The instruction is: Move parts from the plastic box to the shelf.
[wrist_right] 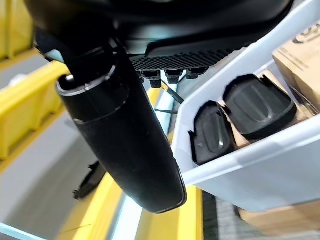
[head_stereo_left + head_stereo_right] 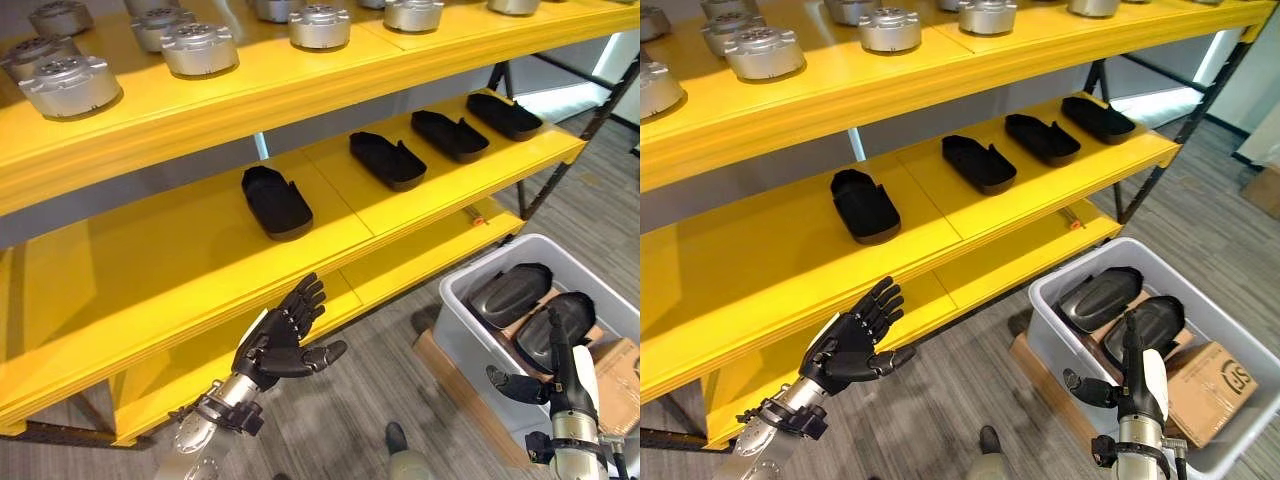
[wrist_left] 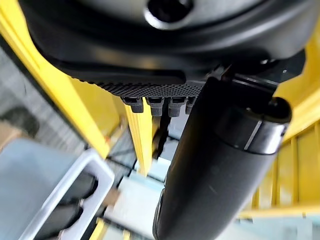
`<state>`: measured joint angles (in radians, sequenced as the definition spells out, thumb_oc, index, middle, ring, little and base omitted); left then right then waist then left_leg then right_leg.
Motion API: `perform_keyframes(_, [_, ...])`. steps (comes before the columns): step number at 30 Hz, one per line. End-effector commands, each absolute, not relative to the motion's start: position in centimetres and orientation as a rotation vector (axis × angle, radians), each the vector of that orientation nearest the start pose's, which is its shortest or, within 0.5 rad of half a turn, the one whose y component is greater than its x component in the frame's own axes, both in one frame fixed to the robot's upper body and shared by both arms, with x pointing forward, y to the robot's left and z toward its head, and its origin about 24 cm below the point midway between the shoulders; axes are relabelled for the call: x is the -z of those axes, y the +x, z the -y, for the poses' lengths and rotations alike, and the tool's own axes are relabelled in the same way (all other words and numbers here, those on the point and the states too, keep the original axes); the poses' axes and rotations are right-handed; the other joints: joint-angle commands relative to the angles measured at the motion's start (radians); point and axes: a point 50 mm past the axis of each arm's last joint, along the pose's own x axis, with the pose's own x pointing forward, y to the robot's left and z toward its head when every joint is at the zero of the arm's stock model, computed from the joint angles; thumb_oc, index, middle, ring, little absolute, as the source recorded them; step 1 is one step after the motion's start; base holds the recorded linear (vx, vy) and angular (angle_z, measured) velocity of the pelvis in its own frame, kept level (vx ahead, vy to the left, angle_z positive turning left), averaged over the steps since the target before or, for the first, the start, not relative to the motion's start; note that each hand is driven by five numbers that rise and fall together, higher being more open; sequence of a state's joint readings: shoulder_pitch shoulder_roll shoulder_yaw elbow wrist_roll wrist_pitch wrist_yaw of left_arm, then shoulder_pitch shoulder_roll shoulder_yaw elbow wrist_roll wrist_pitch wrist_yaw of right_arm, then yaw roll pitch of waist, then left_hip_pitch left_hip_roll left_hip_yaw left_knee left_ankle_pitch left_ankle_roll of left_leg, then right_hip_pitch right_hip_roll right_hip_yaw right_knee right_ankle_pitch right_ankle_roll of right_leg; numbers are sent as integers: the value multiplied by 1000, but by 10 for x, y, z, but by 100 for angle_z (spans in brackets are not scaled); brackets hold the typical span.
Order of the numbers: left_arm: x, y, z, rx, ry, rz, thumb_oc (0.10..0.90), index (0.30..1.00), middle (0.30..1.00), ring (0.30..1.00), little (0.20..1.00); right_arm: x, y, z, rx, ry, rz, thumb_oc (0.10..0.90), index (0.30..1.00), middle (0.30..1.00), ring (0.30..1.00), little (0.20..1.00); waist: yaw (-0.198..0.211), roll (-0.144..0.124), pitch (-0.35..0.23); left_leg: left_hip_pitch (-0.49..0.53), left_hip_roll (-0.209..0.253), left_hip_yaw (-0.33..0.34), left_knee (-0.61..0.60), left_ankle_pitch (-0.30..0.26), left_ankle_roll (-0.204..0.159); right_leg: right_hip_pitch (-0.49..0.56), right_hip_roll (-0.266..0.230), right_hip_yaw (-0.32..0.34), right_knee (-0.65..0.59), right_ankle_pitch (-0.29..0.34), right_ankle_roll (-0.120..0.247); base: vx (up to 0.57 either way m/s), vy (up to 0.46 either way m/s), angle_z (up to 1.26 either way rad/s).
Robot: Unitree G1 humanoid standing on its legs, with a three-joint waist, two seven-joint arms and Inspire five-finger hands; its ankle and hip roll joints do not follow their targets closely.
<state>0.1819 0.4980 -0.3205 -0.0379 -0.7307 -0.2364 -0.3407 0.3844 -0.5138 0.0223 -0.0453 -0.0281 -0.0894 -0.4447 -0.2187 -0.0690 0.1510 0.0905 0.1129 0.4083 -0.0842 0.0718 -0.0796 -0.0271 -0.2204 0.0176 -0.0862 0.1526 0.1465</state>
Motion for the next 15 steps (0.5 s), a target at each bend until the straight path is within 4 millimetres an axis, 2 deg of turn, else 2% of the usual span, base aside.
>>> perform_keyframes(1, [-82,217,-151,630,-272,277,900,1000,1000,1000,1000,-87,212,264,371,-642,229,900,1000,1000,1000,1000,6,35,-1,11,46,-30,-2,-67,26,-4,-63,-68,24,11,60,-176,169,-30])
perform_keyframes(2, [-81,217,-154,597,-251,270,900,1000,1000,1000,1000,-85,215,262,348,-643,223,900,1000,1000,1000,1000,12,31,2,31,44,26,-3,-94,16,-9,-76,-156,9,25,83,-168,149,-33])
perform_keyframes(3, [-81,217,-154,592,-247,271,900,1000,1000,1000,1000,-84,216,262,345,-642,221,900,1000,1000,1000,1000,15,30,4,36,44,38,-3,-96,16,-10,-78,-171,9,30,86,-276,52,-56])
perform_keyframes(4, [-82,218,-160,533,-243,287,900,1000,1000,1000,1000,-88,225,255,309,-627,248,900,1000,1000,1000,1000,33,24,18,51,51,110,-1,-99,21,-49,-103,-259,78,62,91,-351,-31,-124])
perform_keyframes(5, [-84,218,-162,512,-241,293,900,1000,1000,1000,1000,-90,228,252,308,-636,265,900,1000,1000,1000,1000,42,24,23,49,60,140,1,-96,30,-66,-112,-285,150,46,87,-414,-36,-206])
perform_keyframes(6, [-84,219,-162,505,-238,292,900,1000,1000,1000,1000,-89,228,251,316,-637,261,900,1000,1000,1000,1000,45,25,24,43,63,149,4,-90,42,-68,-114,-287,220,27,77,-420,-107,-245])
perform_keyframes(7, [-83,220,-166,479,-246,291,900,1000,1000,1000,1000,-85,225,253,341,-626,246,900,1000,1000,1000,1000,55,34,25,24,68,160,11,-75,64,-71,-118,-285,384,-31,41,-452,-194,-174])
perform_keyframes(8, [-82,220,-172,437,-261,298,900,1000,1000,1000,1000,-84,227,252,333,-653,243,900,1000,1000,1000,1000,78,43,27,-7,89,184,48,-78,73,-46,-128,-313,501,-96,7,-522,-434,-91])
perform_keyframes(9, [-82,219,-179,386,-279,316,900,1000,1000,1000,1000,-87,233,249,331,-681,246,900,1000,1000,1000,1000,107,38,24,-67,116,214,93,-68,70,29,-89,-340,513,-198,-15,-348,-386,-45])
perform_keyframes(10, [-82,218,-181,373,-283,322,900,1000,1000,1000,1000,-88,234,248,326,-685,246,900,1000,1000,1000,1000,113,36,24,-81,122,221,99,-62,67,44,-73,-350,501,-220,-20,-254,-499,-72])
perform_keyframes(11, [-83,217,-185,347,-287,333,900,1000,1000,1000,1000,-88,239,248,324,-702,233,900,1000,1000,1000,1000,132,24,20,-113,141,252,128,-55,58,95,-28,-393,428,-288,-34,-118,-419,-99])
perform_keyframes(13, [-85,219,-190,305,-300,345,900,1000,1000,1000,1000,-88,245,250,314,-717,210,900,1000,1000,1000,1000,152,9,26,-153,176,265,172,-31,38,152,24,-427,328,-318,-63,-83,-476,-78])
perform_keyframes(14, [-86,220,-191,298,-314,347,900,1000,1000,1000,1000,-89,246,250,318,-714,204,900,1000,1000,1000,1000,153,9,29,-157,184,265,178,-27,33,160,35,-428,314,-324,-69,-88,-426,-99])
perform_keyframes(15, [-85,223,-191,259,-377,349,900,1000,1000,1000,1000,-90,248,252,310,-731,205,900,1000,1000,1000,1000,147,9,37,-166,198,256,169,-1,21,144,67,-414,310,-336,-88,-95,-352,-108])
